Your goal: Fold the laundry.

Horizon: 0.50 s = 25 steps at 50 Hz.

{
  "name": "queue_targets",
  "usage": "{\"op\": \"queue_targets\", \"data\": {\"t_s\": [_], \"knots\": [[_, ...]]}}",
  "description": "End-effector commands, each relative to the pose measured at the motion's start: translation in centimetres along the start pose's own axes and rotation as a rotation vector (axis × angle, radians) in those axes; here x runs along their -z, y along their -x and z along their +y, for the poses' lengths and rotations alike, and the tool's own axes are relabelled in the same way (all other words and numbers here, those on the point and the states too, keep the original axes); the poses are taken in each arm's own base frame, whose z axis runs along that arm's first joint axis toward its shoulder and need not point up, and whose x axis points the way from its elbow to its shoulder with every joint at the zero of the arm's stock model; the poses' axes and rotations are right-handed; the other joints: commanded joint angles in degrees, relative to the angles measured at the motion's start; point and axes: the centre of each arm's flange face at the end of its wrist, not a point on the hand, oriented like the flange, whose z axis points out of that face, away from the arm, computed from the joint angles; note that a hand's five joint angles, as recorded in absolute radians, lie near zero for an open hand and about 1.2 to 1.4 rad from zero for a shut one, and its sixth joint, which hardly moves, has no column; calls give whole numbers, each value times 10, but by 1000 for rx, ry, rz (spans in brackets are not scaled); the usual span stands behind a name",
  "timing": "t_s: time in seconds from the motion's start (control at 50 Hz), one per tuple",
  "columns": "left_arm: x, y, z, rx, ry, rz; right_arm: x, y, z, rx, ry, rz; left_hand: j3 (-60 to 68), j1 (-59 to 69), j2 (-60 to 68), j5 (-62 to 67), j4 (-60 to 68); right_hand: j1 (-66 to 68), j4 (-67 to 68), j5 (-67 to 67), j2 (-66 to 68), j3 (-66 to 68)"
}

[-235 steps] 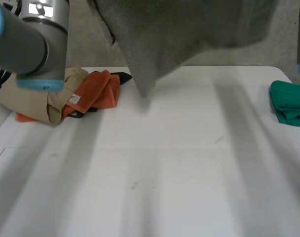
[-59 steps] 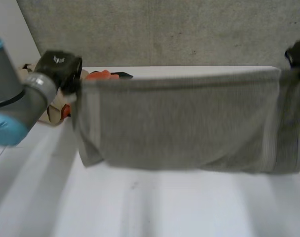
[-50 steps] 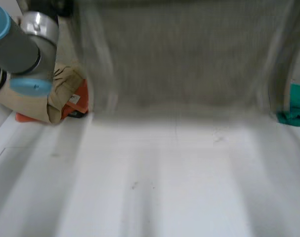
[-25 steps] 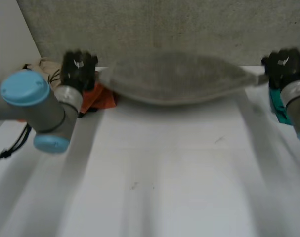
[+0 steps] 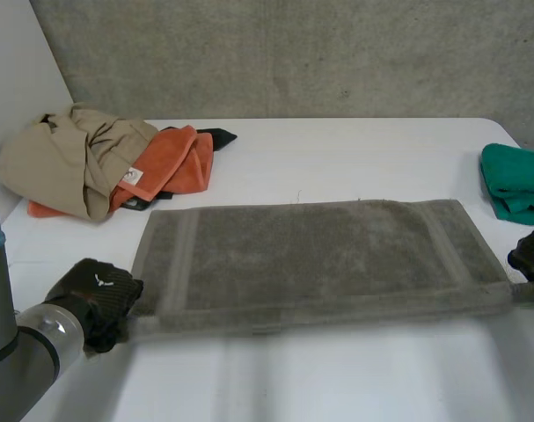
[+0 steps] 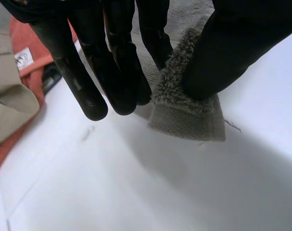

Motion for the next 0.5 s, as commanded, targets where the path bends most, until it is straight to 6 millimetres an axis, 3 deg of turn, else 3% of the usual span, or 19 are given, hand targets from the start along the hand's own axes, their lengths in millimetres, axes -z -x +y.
{"op": "queue_targets", "data": {"t_s": [0.02, 0.12, 0.26, 0.46, 0.48, 0.5], "knots": [[-52, 9, -26, 3, -151, -90, -46, -5, -10, -83, -106, 103, 116, 156, 114, 132, 112, 157, 112, 116, 126, 116], [-97, 20, -49, 34, -245, -164, -74, -4, -36, -94, -225, 168, 116, 156, 114, 132, 112, 157, 112, 116, 126, 116], [-153, 28, -69, 53, -257, -232, -127, -10, -49, -90, -263, 230, 116, 156, 114, 132, 112, 157, 112, 116, 126, 116], [-187, 33, -86, 58, -300, -279, -174, -8, -62, -69, -273, 276, 116, 156, 114, 132, 112, 157, 112, 116, 126, 116], [-189, 32, -91, 57, -317, -282, -179, -9, -63, -73, -280, 284, -54, -13, -56, -37, -58, 44, 0, 3, 13, 3], [-189, 31, -94, 56, -327, -284, -182, -9, -65, -73, -283, 289, -285, -245, -287, -269, -289, -195, -240, -236, -226, -236]]}}
